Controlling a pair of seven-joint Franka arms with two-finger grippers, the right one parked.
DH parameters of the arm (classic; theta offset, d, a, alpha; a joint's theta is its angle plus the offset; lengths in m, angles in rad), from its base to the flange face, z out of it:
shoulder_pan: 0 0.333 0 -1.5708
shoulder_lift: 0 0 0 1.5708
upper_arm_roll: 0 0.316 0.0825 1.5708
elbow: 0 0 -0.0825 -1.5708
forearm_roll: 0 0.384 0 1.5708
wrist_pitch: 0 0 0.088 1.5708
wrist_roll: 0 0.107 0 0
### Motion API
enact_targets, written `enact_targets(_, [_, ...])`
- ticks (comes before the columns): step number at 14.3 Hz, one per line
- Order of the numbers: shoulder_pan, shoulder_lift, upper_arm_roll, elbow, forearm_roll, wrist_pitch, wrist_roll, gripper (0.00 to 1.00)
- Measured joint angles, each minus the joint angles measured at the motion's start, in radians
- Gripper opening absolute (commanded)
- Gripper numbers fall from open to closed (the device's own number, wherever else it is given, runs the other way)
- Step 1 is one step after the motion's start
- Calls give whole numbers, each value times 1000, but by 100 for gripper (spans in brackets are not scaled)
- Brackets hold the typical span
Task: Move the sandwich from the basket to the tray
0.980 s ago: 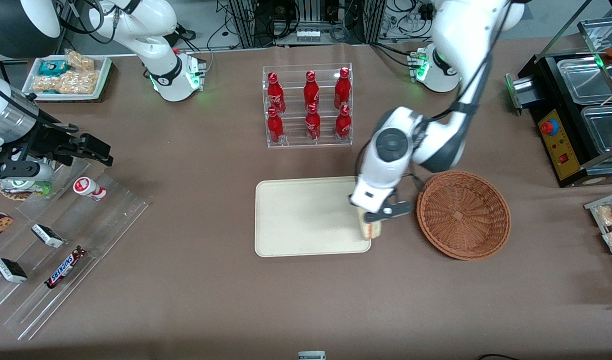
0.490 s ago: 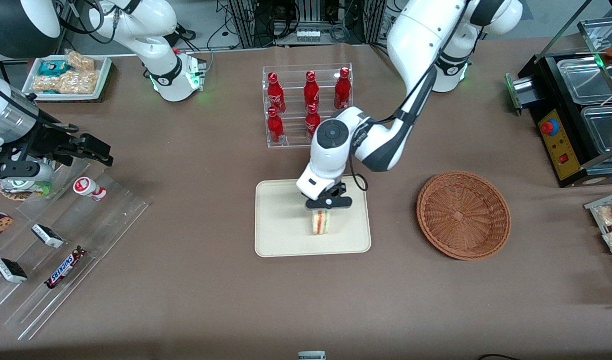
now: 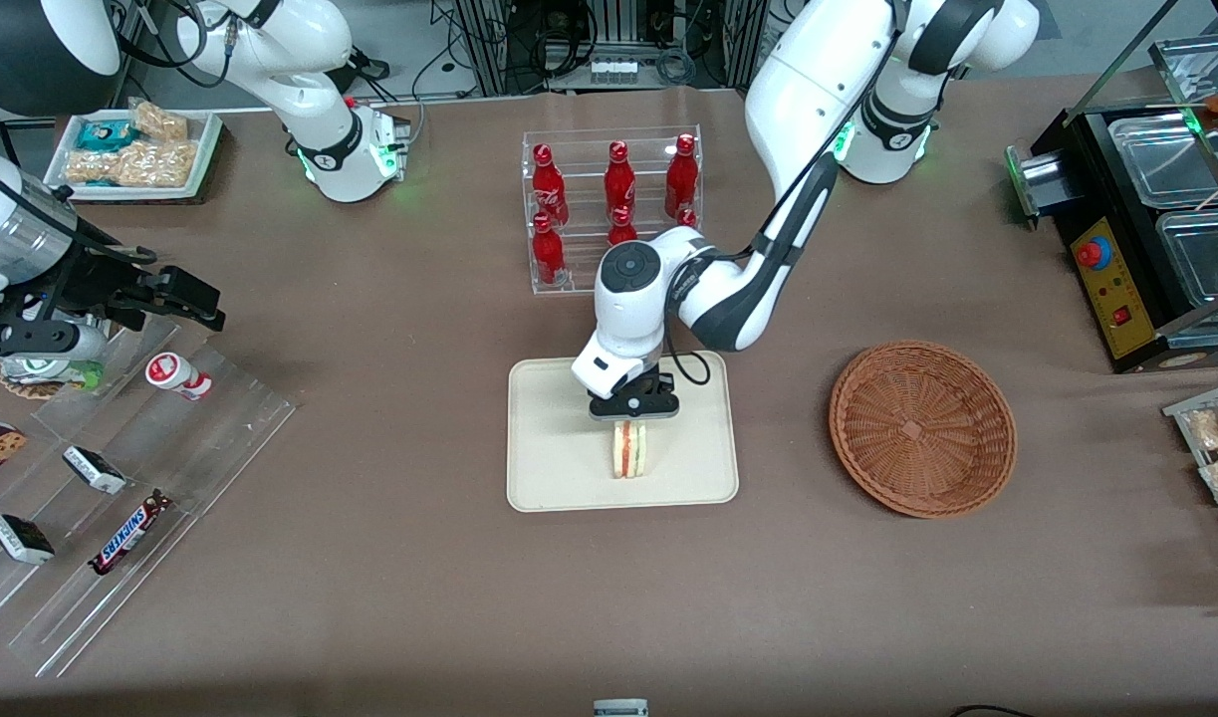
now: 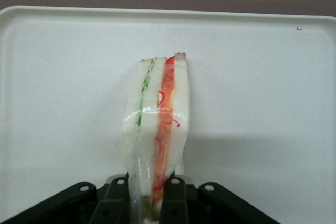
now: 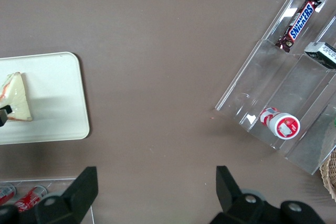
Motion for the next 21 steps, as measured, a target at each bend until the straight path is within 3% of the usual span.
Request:
enact_targets(4, [0,-29,2,39,0,-12,-23,100])
enact_targets(8, [29,-188,12,53,-6,-197,-31,100])
enact_targets(15, [218,-386,20,43,-80,-480,103,100])
enact_targets(21, [430,-482,24,-47,-144,-581,426,100])
